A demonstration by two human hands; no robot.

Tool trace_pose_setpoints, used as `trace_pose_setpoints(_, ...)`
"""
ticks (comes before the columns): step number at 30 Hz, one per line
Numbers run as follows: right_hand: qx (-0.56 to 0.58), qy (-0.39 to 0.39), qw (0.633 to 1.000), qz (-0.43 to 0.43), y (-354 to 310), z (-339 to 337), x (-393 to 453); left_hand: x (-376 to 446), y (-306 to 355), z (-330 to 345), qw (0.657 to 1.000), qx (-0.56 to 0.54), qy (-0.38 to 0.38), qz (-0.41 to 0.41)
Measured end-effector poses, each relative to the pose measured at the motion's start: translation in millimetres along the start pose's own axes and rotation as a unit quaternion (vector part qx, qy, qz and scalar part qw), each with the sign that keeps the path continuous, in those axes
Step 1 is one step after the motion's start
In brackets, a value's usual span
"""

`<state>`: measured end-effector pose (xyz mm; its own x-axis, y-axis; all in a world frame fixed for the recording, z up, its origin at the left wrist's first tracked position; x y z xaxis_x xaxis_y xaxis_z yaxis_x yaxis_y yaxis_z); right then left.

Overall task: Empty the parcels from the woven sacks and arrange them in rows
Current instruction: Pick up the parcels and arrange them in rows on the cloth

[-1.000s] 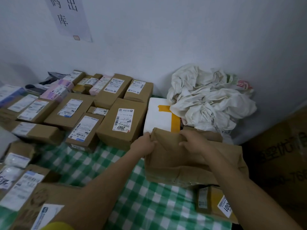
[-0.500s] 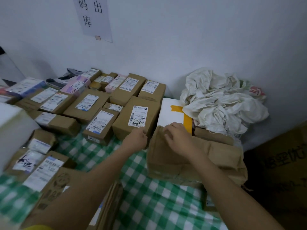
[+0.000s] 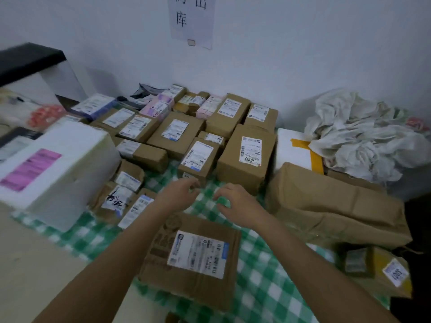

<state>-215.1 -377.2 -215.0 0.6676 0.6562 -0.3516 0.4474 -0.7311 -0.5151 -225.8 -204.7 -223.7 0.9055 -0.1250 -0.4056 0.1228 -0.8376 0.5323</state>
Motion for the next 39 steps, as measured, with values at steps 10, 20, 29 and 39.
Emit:
trace_pose_setpoints(10, 0.04, 0.059, 0.989, 0.128, -32.8, 71.8, 8.3, -44.6, -95.1, 15.7, 0.998, -0.027, -0.054, -0.02)
trace_pose_setpoints(20, 0.337, 0.15, 0.874, 0.317, -8.7, 123.6, -31.6, -65.2, -109.6, 63.1, 0.981, -0.117, -0.138, -0.074)
trace_pose_setpoints(29, 0.335, 0.18, 0.869, 0.316, -3.8, 96.5, -29.4, -43.4, -93.2, 49.4, 0.988, -0.093, -0.103, -0.061)
trace_pose_setpoints(39, 0.242, 0.195, 0.886, 0.343, 32.9, 44.7, -0.2, 25.8, -47.0, 18.1, 0.984, -0.128, -0.114, -0.047)
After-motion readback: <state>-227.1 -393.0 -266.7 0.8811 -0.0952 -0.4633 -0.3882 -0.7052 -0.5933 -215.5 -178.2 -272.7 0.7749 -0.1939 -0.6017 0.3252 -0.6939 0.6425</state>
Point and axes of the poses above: each hand's wrist, its own x-axis towards the middle knuckle, its own z-axis out of the palm, y = z × x, the point moved 3 cm from there along x, towards the middle knuckle, and after that the axes turned 13 degrees about -y, right-handed, at the moved point
